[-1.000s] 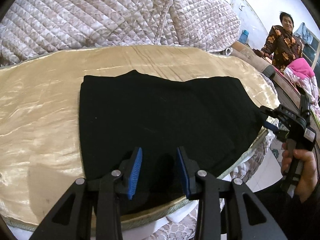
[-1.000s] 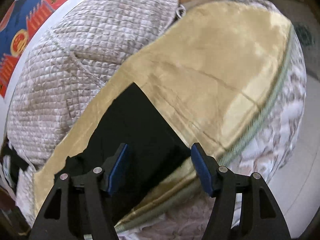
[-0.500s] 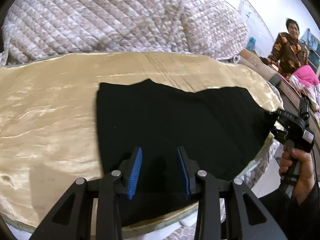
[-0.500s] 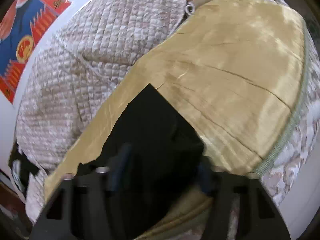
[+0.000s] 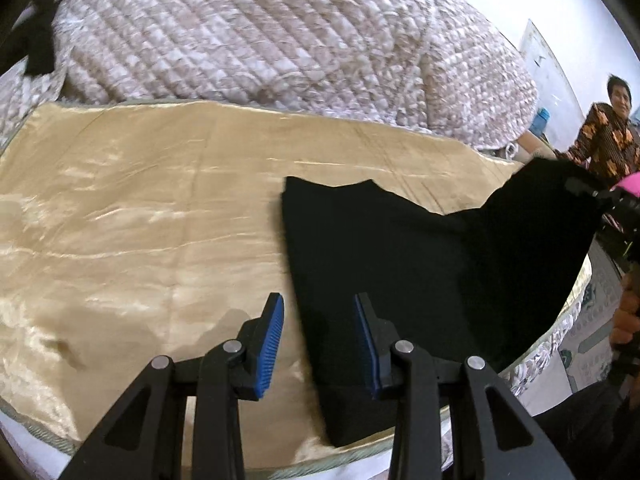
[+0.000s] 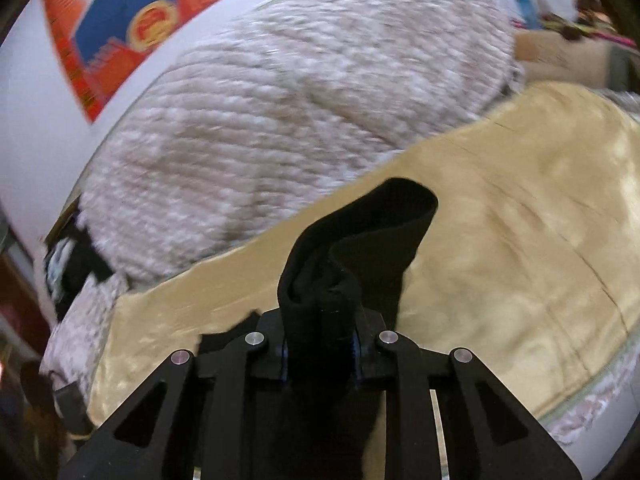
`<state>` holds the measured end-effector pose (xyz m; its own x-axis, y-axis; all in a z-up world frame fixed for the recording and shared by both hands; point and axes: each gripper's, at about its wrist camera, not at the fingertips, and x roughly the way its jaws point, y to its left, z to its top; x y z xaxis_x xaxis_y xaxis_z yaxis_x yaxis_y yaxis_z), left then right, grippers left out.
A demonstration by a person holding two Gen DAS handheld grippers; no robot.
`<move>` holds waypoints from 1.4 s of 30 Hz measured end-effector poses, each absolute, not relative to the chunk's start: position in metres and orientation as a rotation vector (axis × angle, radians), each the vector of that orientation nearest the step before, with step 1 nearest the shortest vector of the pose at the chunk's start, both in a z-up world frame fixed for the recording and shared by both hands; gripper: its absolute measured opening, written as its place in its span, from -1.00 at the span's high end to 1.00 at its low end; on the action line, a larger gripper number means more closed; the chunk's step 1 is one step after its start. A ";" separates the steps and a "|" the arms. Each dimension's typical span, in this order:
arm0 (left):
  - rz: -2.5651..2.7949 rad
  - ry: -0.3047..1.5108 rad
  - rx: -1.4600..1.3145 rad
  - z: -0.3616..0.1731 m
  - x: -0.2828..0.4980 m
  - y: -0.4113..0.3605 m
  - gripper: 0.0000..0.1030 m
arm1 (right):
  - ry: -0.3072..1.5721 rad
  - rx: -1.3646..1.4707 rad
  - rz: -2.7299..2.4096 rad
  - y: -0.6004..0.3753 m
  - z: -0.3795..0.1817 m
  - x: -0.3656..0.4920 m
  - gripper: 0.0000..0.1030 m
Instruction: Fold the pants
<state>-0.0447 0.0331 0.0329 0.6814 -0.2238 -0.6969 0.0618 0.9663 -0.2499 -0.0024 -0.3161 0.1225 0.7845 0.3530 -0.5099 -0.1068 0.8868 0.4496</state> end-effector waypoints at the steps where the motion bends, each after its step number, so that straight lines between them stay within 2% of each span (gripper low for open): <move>1: -0.149 0.804 -0.220 0.033 -0.046 0.039 0.26 | 0.624 0.403 0.279 -0.306 0.125 -0.002 0.58; 9: -0.059 0.794 -0.280 0.033 -0.051 0.077 0.26 | 0.702 0.239 0.487 -0.208 0.118 -0.004 0.58; 15: -0.039 0.793 -0.304 0.032 -0.054 0.089 0.26 | 0.868 0.108 0.590 -0.143 0.051 -0.005 0.58; 19: -0.050 0.791 -0.308 0.032 -0.055 0.090 0.26 | 0.896 0.088 0.604 -0.137 0.030 -0.007 0.58; 26: -0.059 0.783 -0.312 0.034 -0.058 0.091 0.26 | 0.840 0.077 0.604 -0.134 0.045 -0.026 0.58; 29: -0.070 0.787 -0.308 0.034 -0.057 0.089 0.26 | 0.860 0.025 0.615 -0.125 0.029 -0.029 0.56; 32: -0.080 0.777 -0.302 0.036 -0.059 0.087 0.26 | 0.839 0.046 0.640 -0.127 0.021 -0.030 0.44; 34: -0.075 0.768 -0.300 0.038 -0.060 0.088 0.26 | 0.840 0.085 0.661 -0.128 0.027 -0.033 0.16; 36: -0.064 0.763 -0.307 0.039 -0.060 0.089 0.26 | 0.839 0.086 0.714 -0.125 0.037 -0.039 0.05; 42: -0.082 0.755 -0.303 0.043 -0.056 0.081 0.26 | 0.716 0.141 0.742 -0.152 0.058 -0.060 0.05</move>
